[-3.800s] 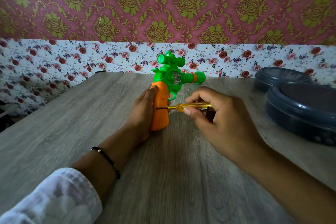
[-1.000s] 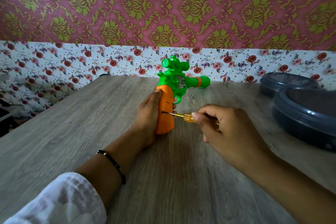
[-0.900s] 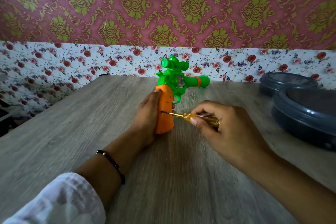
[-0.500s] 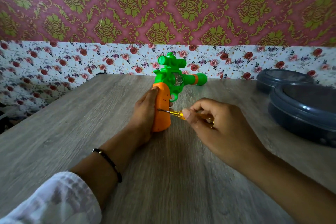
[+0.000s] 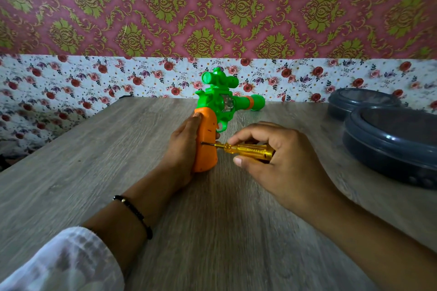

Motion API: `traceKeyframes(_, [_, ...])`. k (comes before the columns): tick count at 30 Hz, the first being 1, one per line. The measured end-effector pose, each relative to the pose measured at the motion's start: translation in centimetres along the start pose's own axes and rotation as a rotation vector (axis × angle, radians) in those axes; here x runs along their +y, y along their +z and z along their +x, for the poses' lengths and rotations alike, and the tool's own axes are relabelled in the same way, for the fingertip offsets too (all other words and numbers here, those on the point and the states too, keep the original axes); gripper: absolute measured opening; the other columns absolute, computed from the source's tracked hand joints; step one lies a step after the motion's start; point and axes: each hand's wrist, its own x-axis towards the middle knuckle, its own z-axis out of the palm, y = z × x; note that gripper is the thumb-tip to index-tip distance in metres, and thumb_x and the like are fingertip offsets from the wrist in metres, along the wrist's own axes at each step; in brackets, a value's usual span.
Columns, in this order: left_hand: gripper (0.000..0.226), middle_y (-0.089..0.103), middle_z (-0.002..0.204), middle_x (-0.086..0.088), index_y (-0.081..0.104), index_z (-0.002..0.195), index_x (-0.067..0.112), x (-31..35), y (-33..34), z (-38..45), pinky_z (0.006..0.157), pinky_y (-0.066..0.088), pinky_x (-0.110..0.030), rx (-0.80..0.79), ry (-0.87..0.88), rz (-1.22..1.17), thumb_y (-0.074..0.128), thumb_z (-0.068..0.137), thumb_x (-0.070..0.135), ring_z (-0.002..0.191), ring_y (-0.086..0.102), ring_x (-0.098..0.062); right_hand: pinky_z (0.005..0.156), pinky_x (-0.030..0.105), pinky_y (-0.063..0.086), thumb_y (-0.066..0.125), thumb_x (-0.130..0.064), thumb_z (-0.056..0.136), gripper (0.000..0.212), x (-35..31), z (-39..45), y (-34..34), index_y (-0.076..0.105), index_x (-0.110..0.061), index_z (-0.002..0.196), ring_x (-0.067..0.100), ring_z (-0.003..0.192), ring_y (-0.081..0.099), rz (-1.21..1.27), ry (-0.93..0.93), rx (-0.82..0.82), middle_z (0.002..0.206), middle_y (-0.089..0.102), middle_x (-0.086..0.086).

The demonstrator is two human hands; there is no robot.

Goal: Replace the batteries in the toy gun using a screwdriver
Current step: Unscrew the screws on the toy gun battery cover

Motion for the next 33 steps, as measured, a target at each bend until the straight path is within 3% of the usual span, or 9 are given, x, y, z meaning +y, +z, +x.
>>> traceKeyframes(6, [0.040, 0.069, 0.085, -0.009, 0.059, 0.117, 0.016, -0.1, 0.1, 0.1, 0.060, 0.050, -0.028, 0.014, 0.018, 0.010, 0.040, 0.097, 0.045, 0.068, 0.065, -0.017, 0.052, 0.021, 0.046, 0.069, -0.021, 0.081, 0.008, -0.1, -0.2, 0.1, 0.066, -0.024, 0.088, 0.001, 0.053, 0.057, 0.185, 0.099, -0.038, 0.068, 0.064, -0.010])
traceKeyframes(9, [0.037, 0.069, 0.082, -0.007, 0.057, 0.116, 0.018, -0.1, 0.0, 0.2, 0.057, 0.050, -0.026, 0.009, 0.024, 0.014, 0.039, 0.098, 0.045, 0.064, 0.065, -0.014, 0.047, 0.023, 0.042, 0.053, -0.051, 0.082, 0.033, -0.6, -0.2, 0.1, 0.061, -0.019, 0.086, 0.004, 0.041, 0.053, 0.224, 0.149, -0.042, 0.061, 0.066, 0.006])
traceKeyframes(11, [0.040, 0.067, 0.077, -0.004, 0.054, 0.122, 0.017, -0.2, 0.0, 0.3, 0.047, 0.048, -0.023, 0.017, 0.031, 0.016, 0.040, 0.098, 0.045, 0.055, 0.065, -0.009, 0.048, 0.023, 0.040, 0.046, -0.057, 0.079, 0.042, -0.6, -0.1, 0.2, 0.059, -0.017, 0.082, 0.005, 0.038, 0.052, 0.206, 0.155, -0.029, 0.059, 0.065, 0.009])
traceKeyframes(15, [0.035, 0.065, 0.073, -0.002, 0.054, 0.119, 0.018, -0.1, 0.1, 0.3, 0.043, 0.047, -0.021, 0.019, 0.038, 0.001, 0.040, 0.098, 0.043, 0.050, 0.062, -0.006, 0.042, 0.023, 0.041, 0.057, -0.034, 0.087, 0.022, -0.3, 0.0, 0.1, 0.061, -0.014, 0.078, 0.006, 0.038, 0.052, 0.241, 0.161, -0.006, 0.059, 0.065, 0.009])
traceKeyframes(18, [0.035, 0.068, 0.086, -0.009, 0.057, 0.115, 0.018, 0.1, 0.1, 0.0, 0.057, 0.051, -0.027, 0.017, 0.020, -0.007, 0.039, 0.098, 0.042, 0.066, 0.065, -0.016, 0.043, 0.021, 0.044, 0.067, -0.017, 0.083, 0.001, 0.0, 0.0, 0.1, 0.067, -0.017, 0.083, 0.005, 0.044, 0.054, 0.312, 0.120, -0.022, 0.064, 0.065, 0.005])
traceKeyframes(21, [0.038, 0.070, 0.094, -0.016, 0.060, 0.115, 0.014, 0.0, 0.3, -0.2, 0.069, 0.052, -0.035, 0.033, 0.016, -0.008, 0.041, 0.098, 0.042, 0.077, 0.066, -0.025, 0.053, 0.010, 0.043, 0.074, -0.008, 0.076, 0.016, 0.2, 0.0, 0.2, 0.070, -0.022, 0.084, -0.001, 0.057, 0.059, 0.396, 0.084, -0.043, 0.074, 0.069, -0.008])
traceKeyframes(24, [0.032, 0.069, 0.087, -0.012, 0.061, 0.110, 0.016, 0.3, 0.4, -0.5, 0.056, 0.054, -0.027, 0.008, 0.049, 0.011, 0.042, 0.098, 0.039, 0.065, 0.067, -0.017, 0.056, 0.009, 0.043, 0.075, -0.013, 0.076, 0.010, -0.1, 0.0, 0.3, 0.071, -0.019, 0.083, -0.002, 0.060, 0.060, 0.516, 0.051, 0.042, 0.078, 0.070, -0.005])
traceKeyframes(28, [0.023, 0.067, 0.086, -0.012, 0.057, 0.095, 0.025, 0.4, 0.5, -0.9, 0.054, 0.052, -0.025, -0.038, 0.051, 0.011, 0.039, 0.099, 0.039, 0.063, 0.065, -0.017, 0.053, 0.029, 0.044, 0.052, -0.040, 0.087, 0.030, -0.2, -0.3, 0.2, 0.058, -0.012, 0.078, 0.018, 0.057, 0.055, 0.222, -0.069, 0.232, 0.066, 0.059, 0.009])
traceKeyframes(33, [0.022, 0.066, 0.082, -0.009, 0.055, 0.093, 0.025, 0.8, 0.6, -1.2, 0.060, 0.049, -0.029, -0.031, 0.048, -0.041, 0.038, 0.099, 0.037, 0.064, 0.064, -0.018, 0.063, 0.033, 0.046, 0.053, -0.023, 0.086, 0.015, 1.2, 0.1, 2.7, 0.059, -0.012, 0.093, 0.014, 0.072, 0.056, -0.097, -0.005, 0.160, 0.080, 0.058, -0.001])
